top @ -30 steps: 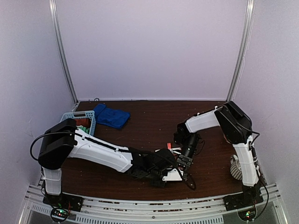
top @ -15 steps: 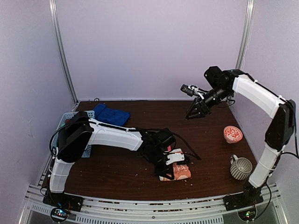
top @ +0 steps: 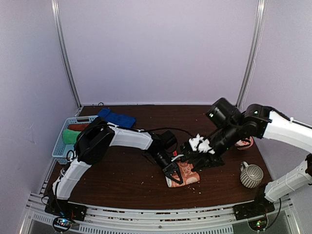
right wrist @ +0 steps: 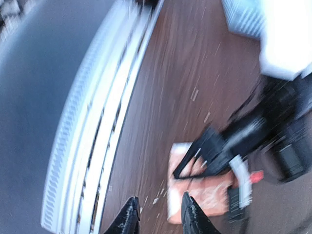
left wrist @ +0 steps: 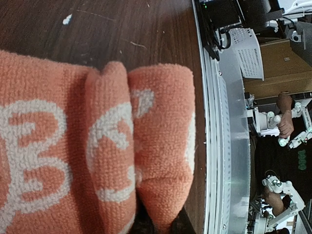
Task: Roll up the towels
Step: Roll the towel at the center of the board.
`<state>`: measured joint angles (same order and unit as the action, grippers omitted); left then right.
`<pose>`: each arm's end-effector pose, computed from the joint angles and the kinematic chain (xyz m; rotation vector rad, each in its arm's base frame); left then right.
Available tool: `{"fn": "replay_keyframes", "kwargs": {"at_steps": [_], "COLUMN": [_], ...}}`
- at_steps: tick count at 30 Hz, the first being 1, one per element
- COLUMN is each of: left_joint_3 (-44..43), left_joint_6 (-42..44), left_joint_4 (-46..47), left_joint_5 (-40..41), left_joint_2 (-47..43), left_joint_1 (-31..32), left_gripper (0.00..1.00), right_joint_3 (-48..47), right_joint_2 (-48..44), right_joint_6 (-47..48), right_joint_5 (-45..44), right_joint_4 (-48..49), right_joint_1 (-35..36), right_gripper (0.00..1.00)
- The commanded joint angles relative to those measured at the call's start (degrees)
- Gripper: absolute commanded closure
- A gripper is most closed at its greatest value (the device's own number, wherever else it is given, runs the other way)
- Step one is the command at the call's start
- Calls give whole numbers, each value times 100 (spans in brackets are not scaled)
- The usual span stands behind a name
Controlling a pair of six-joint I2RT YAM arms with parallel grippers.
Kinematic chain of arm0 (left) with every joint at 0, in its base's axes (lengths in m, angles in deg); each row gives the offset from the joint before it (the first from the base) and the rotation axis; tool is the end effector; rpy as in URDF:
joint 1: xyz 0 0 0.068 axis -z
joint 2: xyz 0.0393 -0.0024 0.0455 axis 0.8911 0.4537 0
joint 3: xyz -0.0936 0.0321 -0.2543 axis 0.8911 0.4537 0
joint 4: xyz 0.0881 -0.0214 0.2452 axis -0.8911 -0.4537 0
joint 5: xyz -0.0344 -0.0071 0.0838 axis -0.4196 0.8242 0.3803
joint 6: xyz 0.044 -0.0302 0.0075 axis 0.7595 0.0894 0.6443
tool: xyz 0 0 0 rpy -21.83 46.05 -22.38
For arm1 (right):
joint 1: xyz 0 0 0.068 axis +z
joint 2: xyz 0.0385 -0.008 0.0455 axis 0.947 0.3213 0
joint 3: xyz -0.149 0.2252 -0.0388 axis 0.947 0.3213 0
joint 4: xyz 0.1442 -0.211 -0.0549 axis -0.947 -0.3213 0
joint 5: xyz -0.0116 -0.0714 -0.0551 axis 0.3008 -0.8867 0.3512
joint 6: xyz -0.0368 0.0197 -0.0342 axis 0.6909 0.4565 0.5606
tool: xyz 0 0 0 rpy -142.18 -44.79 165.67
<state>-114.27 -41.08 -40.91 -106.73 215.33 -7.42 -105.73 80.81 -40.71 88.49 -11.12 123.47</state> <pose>0.2450 -0.4127 0.0870 -1.3214 -2.1053 1.4451 0.1335 0.2057 0.3339 -1.9842 1.4921 0.8463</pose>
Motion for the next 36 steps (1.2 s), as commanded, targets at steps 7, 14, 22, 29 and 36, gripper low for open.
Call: {"fn": "replay_keyframes", "kwargs": {"at_steps": [7,14,22,29,36], "left_joint_3": [360,532,565,650,1543], "left_joint_6": [-291,-287,-205,17,-377], "left_joint_4": [-87,11,11,75,1047], "left_joint_5": [329,387,402,509,1513], "left_joint_2": [210,126,124,-184,-1598], "left_joint_1": [-5,-13,-22,-31,-334], "left_gripper": [96,92,91,82,62], "right_joint_3": [2110,2704,2850,2679,1710], "right_joint_2": [367,804,1345,1808,2231], "right_joint_6": [138,162,112,205,101], "right_joint_5": [-2711,-2814,-3251,-3087,-1411], "right_joint_4": [2035,3096,3573,3202,1589], "right_joint_1": [834,841,844,841,666], "right_gripper": [57,53,56,80,92]}}
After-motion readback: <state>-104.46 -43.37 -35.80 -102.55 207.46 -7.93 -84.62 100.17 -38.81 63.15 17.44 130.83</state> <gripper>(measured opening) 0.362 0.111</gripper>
